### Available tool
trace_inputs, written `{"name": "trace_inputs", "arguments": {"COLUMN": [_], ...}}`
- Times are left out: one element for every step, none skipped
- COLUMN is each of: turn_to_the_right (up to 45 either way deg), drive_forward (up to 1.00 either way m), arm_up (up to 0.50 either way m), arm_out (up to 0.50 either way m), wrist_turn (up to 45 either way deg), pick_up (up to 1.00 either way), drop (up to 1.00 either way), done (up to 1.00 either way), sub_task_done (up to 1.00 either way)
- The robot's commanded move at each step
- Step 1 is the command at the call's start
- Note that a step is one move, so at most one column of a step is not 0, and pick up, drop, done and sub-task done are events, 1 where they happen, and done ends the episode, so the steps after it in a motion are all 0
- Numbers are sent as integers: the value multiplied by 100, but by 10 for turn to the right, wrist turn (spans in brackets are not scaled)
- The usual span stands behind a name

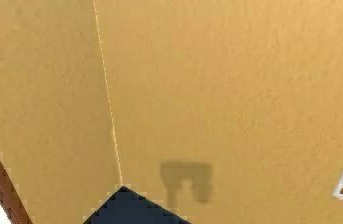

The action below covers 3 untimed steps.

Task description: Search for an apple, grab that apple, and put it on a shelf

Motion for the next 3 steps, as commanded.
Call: {"name": "trace_inputs", "arguments": {"turn_to_the_right": [-450, -300, 0], "drive_forward": [0, 0, 90], "arm_up": [0, 0, 0], "arm_out": [0, 0, 0], "wrist_turn": [0, 0, 0], "pick_up": [0, 0, 0], "drop": [0, 0, 0], "done": [0, 0, 0], "sub_task_done": [0, 0, 0]}}
